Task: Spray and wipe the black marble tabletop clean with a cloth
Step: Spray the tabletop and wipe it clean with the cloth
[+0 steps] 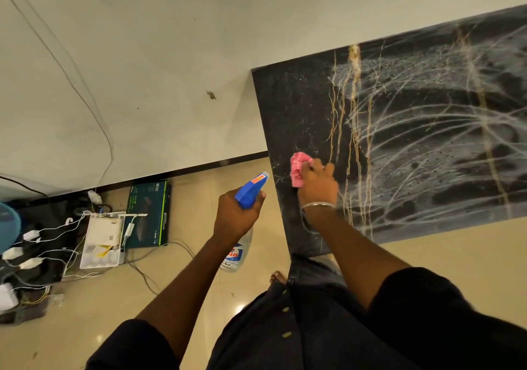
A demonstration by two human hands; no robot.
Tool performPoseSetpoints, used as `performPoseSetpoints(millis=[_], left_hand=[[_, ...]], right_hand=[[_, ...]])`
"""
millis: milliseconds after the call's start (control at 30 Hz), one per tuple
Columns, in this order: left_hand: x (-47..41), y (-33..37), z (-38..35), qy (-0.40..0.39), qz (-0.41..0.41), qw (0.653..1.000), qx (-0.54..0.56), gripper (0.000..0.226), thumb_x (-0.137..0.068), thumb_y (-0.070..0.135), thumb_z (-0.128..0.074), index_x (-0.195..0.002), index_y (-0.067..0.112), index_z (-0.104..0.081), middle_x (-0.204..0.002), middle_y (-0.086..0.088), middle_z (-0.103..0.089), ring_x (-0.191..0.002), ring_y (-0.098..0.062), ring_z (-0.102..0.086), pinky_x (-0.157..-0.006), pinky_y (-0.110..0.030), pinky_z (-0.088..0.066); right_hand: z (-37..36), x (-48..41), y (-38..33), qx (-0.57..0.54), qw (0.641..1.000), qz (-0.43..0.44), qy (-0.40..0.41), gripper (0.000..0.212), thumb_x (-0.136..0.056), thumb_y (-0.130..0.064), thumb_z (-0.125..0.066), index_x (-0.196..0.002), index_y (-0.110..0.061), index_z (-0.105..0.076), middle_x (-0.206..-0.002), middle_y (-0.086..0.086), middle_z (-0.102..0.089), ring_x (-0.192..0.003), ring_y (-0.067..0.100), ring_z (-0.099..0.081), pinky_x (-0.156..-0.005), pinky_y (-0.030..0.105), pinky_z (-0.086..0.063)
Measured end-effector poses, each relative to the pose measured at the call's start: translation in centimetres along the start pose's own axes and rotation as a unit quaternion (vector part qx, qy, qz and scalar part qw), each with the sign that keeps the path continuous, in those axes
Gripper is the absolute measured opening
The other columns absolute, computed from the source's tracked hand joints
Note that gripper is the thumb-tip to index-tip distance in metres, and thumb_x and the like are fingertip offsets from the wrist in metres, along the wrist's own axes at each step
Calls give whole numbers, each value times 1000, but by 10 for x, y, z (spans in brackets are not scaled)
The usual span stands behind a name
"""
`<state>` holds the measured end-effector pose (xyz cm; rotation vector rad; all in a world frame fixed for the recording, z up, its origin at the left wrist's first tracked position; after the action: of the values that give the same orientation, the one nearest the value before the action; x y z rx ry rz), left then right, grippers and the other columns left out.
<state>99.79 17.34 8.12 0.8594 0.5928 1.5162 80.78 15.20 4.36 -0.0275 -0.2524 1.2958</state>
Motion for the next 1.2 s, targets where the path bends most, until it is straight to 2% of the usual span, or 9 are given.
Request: performPoseSetpoints(millis=[133, 267, 367, 533, 700, 800, 967, 1100, 1200], left_hand=[[4, 2, -6, -9, -2, 1000, -9, 20, -88, 32, -63, -90, 13, -56, -60, 7, -49, -53, -10, -48, -57, -15, -40], [5, 1, -8, -6, -3, 1000, -9, 20, -87, 32, -65, -85, 15, -55, -58, 7, -48, -52, -10, -47, -55, -13, -39], [6, 2, -10, -17, -8, 1000, -5, 22, -87, 35, -64, -81, 16, -56, -58, 4, -51, -52, -11, -50, -56, -16, -42], [11, 6, -13, -18, -10, 1000, 12, 20, -86, 34, -65, -79, 19, -54, -57, 3, -51, -51, -12, -50, -56, -18, -43], [17, 6, -14, -15, -9, 1000, 8, 21, -87, 35, -64, -80, 17, -55, -58, 4, -50, -52, -13, -50, -56, -17, -43], [23, 5, -17, -17, 3, 1000, 13, 21, -87, 34, -64, -80, 17, -55, -58, 5, -50, -53, -12, -50, -57, -17, -42], [30, 8, -19, -21, 13, 1000, 1, 19, -88, 33, -63, -89, 17, -54, -64, 6, -51, -56, -11, -50, -58, -14, -40], [30, 8, -19, -16, 13, 1000, -2, 18, -88, 31, -64, -87, 16, -54, -62, 7, -49, -55, -10, -49, -57, -13, -39], [29, 7, -19, -13, 15, 1000, 8, 20, -87, 31, -65, -80, 16, -54, -58, 5, -48, -52, -11, -47, -56, -14, -40]], right_hand=[[-17, 17, -51, -2, 989, 131, -69, 53, -88, -24, -67, -135, -15, -44, -131, 8, -45, -118, 28, -43, -86, 36, -52], [-15, 15, -21, 15, 982, 175, -64, 52, -87, -25, -67, -134, -17, -45, -130, 7, -47, -117, 29, -43, -75, 37, -55], [-5, 9, 37, 16, 994, 106, 0, 53, -77, -13, -66, -128, -15, -53, -118, 10, -51, -106, 33, -46, -58, 32, -48], [7, -5, 109, -6, 999, -26, 36, 53, -79, -12, -65, -131, -14, -55, -122, 13, -51, -111, 40, -44, -68, 43, -51], [9, 2, 79, -10, 994, -105, 25, 48, -78, -10, -65, -125, -12, -55, -121, 14, -49, -111, 40, -45, -67, 40, -51], [2, 17, 36, 7, 999, -33, 4, 47, -80, -17, -65, -125, -12, -52, -121, 12, -49, -106, 36, -47, -64, 36, -51], [-22, 48, -33, -31, 994, 92, -53, 48, -87, -21, -66, -131, -15, -46, -127, 8, -48, -112, 28, -45, -78, 36, -54], [-24, 48, -10, -15, 987, 149, -53, 52, -87, -27, -67, -133, -18, -45, -128, 7, -48, -112, 28, -45, -70, 35, -54], [-18, 36, 42, 3, 994, 104, 19, 54, -73, -20, -74, -125, -15, -57, -112, 9, -55, -98, 32, -50, -57, 33, -50]])
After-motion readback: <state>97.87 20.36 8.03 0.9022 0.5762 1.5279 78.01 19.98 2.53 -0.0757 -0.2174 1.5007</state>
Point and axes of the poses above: each hand's wrist, its own x-axis away from the middle knuckle, its own z-axis out of the back of the hand, y = z × x, the point moved 2 cm from there along -x, towards the middle knuckle
